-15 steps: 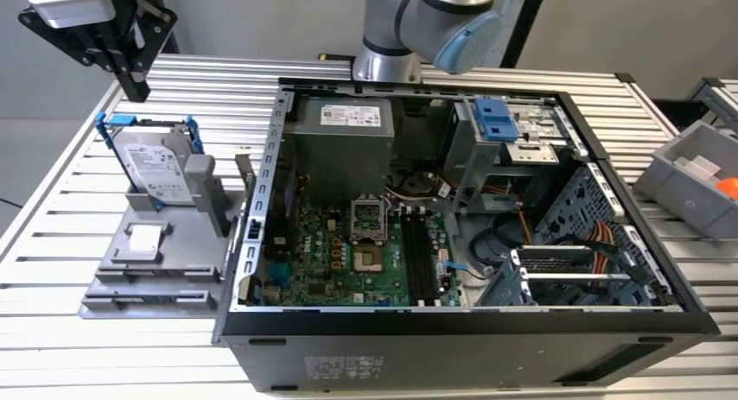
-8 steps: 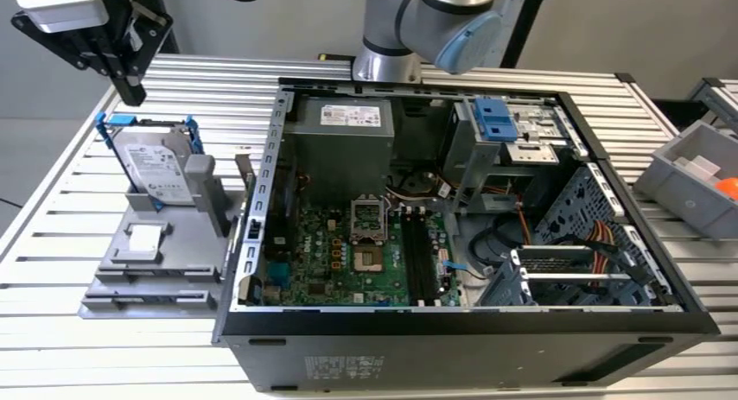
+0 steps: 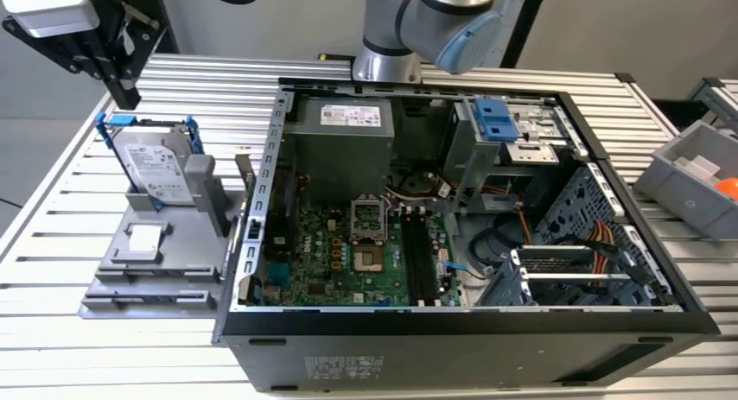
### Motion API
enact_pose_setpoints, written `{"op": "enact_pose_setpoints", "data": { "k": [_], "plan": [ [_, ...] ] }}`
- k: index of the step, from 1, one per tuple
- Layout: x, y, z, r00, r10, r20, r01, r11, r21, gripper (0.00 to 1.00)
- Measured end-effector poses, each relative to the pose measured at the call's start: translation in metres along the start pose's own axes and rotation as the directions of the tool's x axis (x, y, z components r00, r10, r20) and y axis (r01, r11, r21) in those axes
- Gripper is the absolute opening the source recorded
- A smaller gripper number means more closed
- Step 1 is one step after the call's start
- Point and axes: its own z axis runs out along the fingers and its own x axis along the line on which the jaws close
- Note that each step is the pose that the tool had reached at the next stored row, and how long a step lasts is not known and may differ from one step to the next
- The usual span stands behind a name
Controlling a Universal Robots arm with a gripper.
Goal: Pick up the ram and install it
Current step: 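Reach for the ram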
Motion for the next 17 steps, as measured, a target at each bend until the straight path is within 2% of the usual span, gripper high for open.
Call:
{"op": "enact_pose_setpoints", "data": {
  "k": [17],
  "plan": [
    [0.0033, -0.003, 0.0, 1.0, 0.0, -0.0015, 0.0, 1.0, 0.0001, 0.0]
  ]
}}
